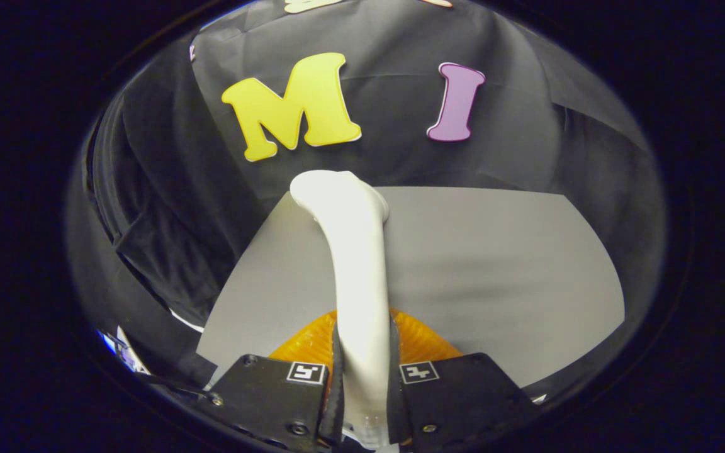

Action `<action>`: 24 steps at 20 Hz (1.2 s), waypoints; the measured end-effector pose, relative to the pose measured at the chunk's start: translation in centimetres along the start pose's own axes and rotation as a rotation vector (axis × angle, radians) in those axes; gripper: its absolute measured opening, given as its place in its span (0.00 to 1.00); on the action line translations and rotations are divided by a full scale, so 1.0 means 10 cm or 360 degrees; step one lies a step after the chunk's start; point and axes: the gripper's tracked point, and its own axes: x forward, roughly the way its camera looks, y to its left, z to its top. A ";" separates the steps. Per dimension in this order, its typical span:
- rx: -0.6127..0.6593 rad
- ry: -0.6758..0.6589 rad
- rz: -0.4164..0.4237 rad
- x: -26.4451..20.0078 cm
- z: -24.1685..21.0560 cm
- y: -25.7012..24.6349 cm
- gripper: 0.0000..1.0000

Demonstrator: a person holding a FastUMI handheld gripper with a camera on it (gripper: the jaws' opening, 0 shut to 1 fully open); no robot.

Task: Iron the clothes twice with a garment steamer, once on the left side and once on the right side.

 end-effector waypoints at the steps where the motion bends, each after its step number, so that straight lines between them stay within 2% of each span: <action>1: 0.0016 -0.0011 0.0006 -0.01 -0.02 0.01 0.30; 13: 0.0021 -0.0194 0.0023 -0.71 -0.13 0.31 0.30; 19: 0.0036 -0.0351 0.0143 -1.19 -0.20 0.83 0.29; 24: 0.0102 -0.0462 0.0170 -1.54 -0.26 1.25 0.29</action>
